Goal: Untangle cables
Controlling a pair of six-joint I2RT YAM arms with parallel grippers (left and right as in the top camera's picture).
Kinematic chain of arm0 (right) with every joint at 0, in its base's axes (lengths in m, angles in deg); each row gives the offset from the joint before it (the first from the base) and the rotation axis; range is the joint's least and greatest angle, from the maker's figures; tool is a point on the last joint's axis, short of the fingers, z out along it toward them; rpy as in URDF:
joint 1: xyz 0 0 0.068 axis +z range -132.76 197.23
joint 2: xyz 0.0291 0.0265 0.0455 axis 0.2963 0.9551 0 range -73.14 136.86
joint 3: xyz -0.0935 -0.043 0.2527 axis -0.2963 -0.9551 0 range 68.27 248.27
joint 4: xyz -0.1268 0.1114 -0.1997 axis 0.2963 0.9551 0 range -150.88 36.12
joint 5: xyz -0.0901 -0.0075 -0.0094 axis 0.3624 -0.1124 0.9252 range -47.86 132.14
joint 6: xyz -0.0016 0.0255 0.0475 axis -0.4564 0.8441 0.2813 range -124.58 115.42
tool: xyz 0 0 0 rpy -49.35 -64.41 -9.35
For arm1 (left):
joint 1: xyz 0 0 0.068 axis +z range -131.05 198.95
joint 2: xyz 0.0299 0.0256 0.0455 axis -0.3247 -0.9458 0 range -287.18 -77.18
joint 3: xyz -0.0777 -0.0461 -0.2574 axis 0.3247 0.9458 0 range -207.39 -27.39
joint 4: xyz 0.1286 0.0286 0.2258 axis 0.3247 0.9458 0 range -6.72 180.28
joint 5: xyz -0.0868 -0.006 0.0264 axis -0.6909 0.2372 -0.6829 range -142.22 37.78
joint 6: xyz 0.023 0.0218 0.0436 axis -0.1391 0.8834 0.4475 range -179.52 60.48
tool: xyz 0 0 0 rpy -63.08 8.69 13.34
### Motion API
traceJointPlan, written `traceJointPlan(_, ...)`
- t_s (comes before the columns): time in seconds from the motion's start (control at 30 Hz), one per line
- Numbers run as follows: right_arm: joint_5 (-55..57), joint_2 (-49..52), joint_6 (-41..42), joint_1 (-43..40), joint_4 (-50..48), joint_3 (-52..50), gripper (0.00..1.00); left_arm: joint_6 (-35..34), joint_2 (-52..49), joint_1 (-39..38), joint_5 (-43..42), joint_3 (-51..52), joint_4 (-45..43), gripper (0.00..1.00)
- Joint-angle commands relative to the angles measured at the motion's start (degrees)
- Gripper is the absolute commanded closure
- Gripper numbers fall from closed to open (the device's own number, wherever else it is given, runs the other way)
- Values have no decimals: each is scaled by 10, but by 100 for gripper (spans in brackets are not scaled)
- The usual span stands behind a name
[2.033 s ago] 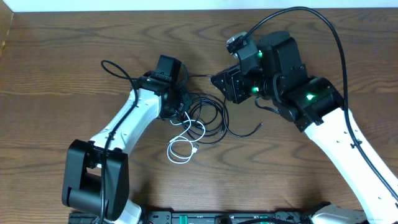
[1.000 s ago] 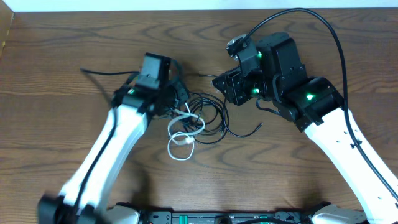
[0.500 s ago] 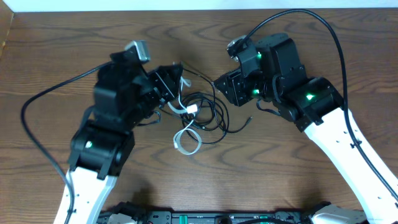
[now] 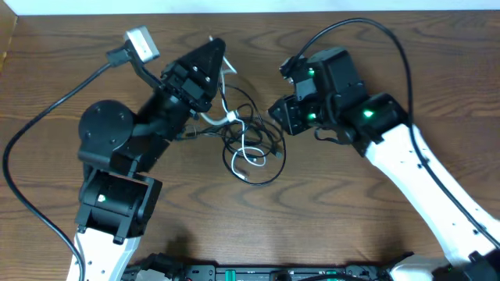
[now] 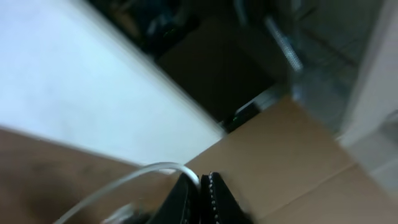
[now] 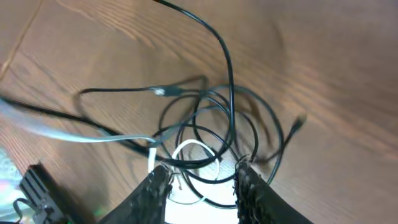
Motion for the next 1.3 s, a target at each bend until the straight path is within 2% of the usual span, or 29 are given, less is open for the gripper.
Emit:
traceJointPlan(0.0,-7,45,40,19,-23,-6,68,-42,5,0,-10,-9,-45,93)
traceJointPlan(0.3,-127,119,64,37,-142,-6,65,-45,5,0,-40,-9,-52,93)
traceJointPlan(0.67,-192,120,93,25,-194,-6,64,-41,4,0,-39,-9,-16,93)
traceJointPlan(0.8,-169,121,104,23,-173,-6,65,-44,4,0,-39,-9,-38,92)
traceJointPlan(0.97,-45,135,104,45,-99,-6,64,-61,5,0,-39,-9,-76,92)
traceJointPlan(1.07,-44,166,104,71,-97,-6,62,-66,5,0,-39,-9,-80,93)
traceJointPlan(1.27,-43,235,105,103,-103,-6,66,-73,8,0,-39,-9,-80,93)
